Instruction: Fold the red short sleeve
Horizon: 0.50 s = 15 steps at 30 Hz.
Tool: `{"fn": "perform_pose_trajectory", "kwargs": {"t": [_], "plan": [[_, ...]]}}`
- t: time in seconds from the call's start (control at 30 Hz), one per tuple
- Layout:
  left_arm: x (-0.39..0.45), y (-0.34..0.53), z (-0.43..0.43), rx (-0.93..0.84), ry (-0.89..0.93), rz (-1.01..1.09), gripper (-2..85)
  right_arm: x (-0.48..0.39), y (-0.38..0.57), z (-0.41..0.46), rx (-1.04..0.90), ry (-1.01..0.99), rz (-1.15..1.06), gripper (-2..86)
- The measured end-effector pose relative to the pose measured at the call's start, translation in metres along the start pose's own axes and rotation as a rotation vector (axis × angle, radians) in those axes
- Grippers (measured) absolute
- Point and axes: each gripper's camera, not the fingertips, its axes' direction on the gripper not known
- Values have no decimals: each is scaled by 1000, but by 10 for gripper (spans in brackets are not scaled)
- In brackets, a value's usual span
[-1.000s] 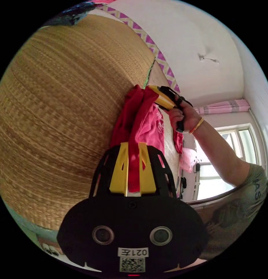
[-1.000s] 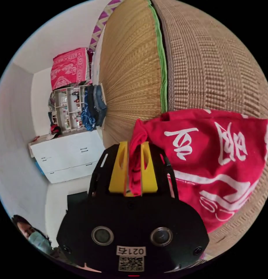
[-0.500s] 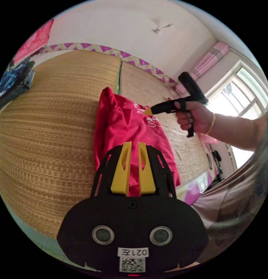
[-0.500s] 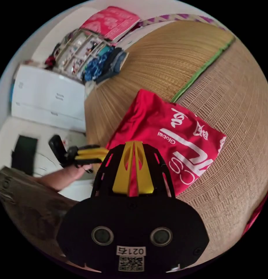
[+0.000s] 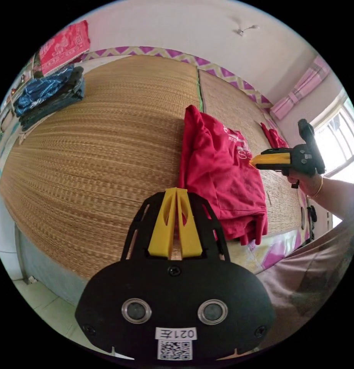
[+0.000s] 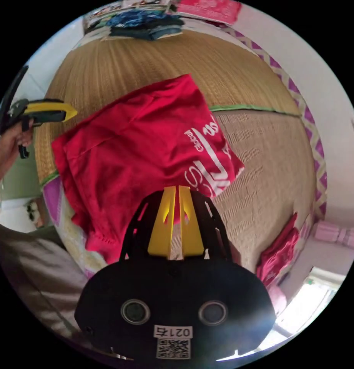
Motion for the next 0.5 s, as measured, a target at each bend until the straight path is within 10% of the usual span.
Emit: {"fn": "perform_pose_trajectory", "kwargs": {"t": [0.17, 0.5], "plan": [[-25, -35, 35, -122, 214, -27, 143, 63, 66, 32, -113, -268, 287, 97], [-79, -42, 127, -349, 470, -113, 153, 107, 200, 213, -90, -1114, 958, 106]]}}
